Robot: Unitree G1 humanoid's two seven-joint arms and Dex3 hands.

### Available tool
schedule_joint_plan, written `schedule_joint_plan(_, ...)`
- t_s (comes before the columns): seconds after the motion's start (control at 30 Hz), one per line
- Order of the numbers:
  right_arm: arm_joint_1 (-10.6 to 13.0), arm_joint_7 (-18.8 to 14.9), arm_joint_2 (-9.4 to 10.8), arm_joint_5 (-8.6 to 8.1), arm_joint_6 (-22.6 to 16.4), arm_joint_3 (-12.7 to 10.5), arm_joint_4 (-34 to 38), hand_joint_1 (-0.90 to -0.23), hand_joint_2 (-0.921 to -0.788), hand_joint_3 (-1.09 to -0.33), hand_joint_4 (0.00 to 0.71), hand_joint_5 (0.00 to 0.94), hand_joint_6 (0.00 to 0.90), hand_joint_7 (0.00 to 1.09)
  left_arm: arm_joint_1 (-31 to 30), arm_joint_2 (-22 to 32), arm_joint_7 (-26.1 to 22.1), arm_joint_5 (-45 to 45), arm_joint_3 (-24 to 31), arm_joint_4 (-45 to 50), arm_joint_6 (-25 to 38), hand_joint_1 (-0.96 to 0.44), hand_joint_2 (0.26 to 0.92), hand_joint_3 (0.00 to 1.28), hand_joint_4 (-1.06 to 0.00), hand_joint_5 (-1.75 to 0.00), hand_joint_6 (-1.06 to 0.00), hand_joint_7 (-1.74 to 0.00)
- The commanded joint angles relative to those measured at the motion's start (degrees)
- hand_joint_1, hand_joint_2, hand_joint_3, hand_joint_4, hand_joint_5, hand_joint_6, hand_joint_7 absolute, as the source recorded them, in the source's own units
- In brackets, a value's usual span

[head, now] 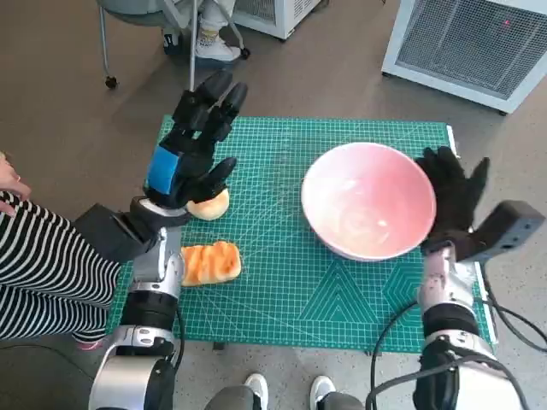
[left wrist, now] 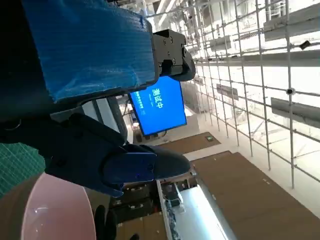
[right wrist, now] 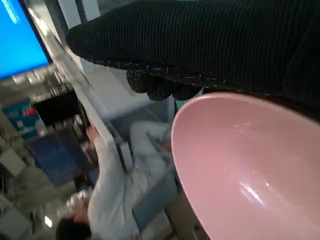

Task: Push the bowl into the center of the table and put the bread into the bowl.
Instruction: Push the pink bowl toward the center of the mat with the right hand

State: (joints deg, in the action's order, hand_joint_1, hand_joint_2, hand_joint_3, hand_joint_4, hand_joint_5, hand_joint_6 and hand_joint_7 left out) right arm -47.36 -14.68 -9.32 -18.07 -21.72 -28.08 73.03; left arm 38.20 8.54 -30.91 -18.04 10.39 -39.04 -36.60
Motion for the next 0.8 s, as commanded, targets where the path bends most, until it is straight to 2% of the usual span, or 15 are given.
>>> schedule_joint_plan(0.03, -0.8, -0.5, 1.5, -0.85, 1.7, -0.5, 1.1, -0.628, -0.921, -0.837, 0.109, 0.000, 0.084, 0.21, -1.2, 0.4, 0.1, -0.3, 0.7, 1.4, -0.4, -0.68, 0.921, 0.40, -0.18, -0.01, 0.00, -0.48)
schedule_joint_plan(0.4, -3.0, -0.4, 4.2, -0.75, 2.7, -0.6, 1.3, -0.622, -0.921, -0.846, 0.103, 0.001, 0.096, 0.21, -2.5, 0.6, 0.6, -0.8, 1.4, 3.2, 0.7, -0.68, 0.921, 0.40, -0.17, 0.00, 0.00, -0.48)
schedule_joint_plan(0.73, -3.5, -0.1, 4.7, -0.49, 2.9, -0.6, 1.4, -0.627, -0.921, -0.834, 0.101, 0.000, 0.107, 0.20, -2.6, 0.7, 1.0, -0.4, 1.5, 3.3, 0.5, -0.68, 0.921, 0.40, -0.17, 0.00, -0.01, -0.48)
schedule_joint_plan(0.8, -4.3, -0.1, 5.6, -0.05, 3.2, 0.0, 1.6, -0.631, -0.921, -0.827, 0.100, 0.000, 0.110, 0.20, -2.8, 0.5, 1.3, -0.2, 1.4, 3.2, 0.3, -0.68, 0.921, 0.40, -0.17, 0.00, -0.01, -0.48)
